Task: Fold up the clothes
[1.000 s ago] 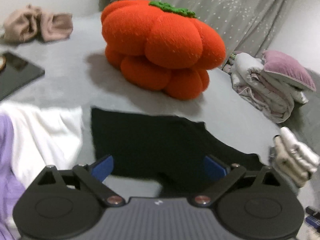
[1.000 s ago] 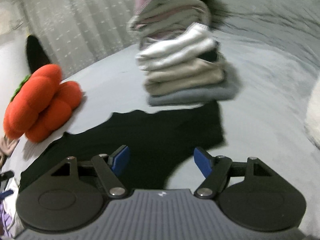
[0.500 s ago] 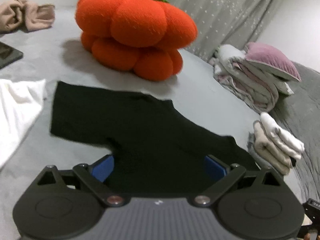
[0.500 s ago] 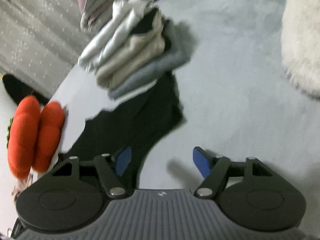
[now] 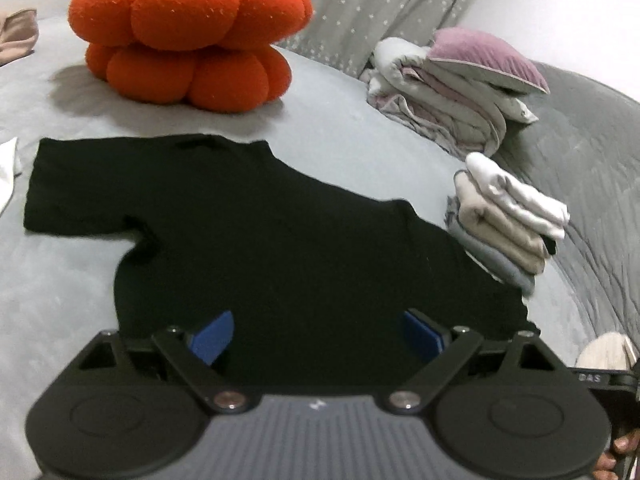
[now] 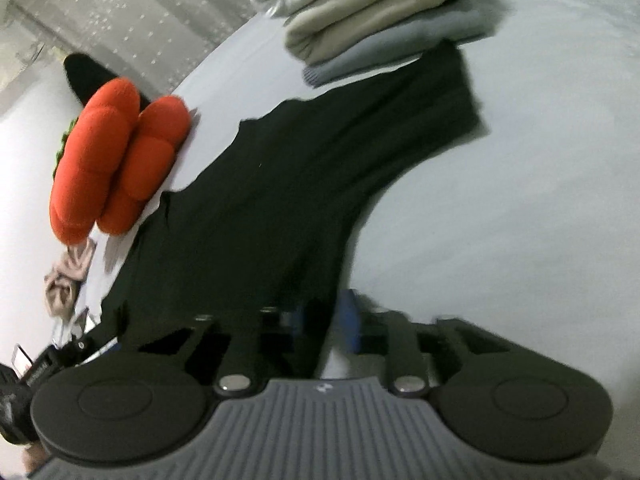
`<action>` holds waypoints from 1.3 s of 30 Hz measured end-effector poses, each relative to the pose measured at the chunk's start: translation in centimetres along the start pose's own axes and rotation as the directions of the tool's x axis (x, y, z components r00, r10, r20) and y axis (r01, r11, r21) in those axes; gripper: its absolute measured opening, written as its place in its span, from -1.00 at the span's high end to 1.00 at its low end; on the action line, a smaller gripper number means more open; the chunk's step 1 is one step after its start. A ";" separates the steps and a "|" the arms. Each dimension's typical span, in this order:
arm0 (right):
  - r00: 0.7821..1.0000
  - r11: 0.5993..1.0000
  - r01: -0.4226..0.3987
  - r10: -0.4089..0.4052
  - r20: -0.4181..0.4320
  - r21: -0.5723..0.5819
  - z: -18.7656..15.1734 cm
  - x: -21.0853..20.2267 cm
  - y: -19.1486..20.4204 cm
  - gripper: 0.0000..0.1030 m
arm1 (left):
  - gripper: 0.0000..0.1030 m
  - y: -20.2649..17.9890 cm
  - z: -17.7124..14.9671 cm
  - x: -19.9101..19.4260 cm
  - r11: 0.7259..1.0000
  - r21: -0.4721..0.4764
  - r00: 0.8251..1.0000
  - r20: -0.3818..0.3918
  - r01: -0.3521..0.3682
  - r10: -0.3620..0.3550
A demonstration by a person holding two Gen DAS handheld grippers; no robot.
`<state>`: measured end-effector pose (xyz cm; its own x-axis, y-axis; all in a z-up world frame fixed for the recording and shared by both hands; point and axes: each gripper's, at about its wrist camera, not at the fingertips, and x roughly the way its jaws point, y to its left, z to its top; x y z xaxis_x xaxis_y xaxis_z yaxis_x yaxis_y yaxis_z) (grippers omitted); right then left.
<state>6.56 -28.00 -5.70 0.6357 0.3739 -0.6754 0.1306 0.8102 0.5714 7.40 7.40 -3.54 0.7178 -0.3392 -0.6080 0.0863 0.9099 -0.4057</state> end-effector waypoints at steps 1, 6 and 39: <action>1.000 1.000 0.005 -0.005 0.000 -0.020 -0.1 0.3 0.2 0.93 | -0.77 0.0 -0.1 0.1 1.000 0.005 1.000 -0.005 -0.002 0.002; 0.986 0.985 0.141 -0.130 0.101 -0.104 0.5 -0.3 0.7 0.96 | -0.77 0.2 -0.6 0.1 1.000 0.020 1.000 -0.025 -0.015 0.015; 0.982 0.983 0.172 -0.166 0.085 -0.063 -9.0 -7.9 1.4 0.65 | -0.49 7.5 -9.4 -14.8 0.997 -0.067 0.999 -0.026 -0.024 0.023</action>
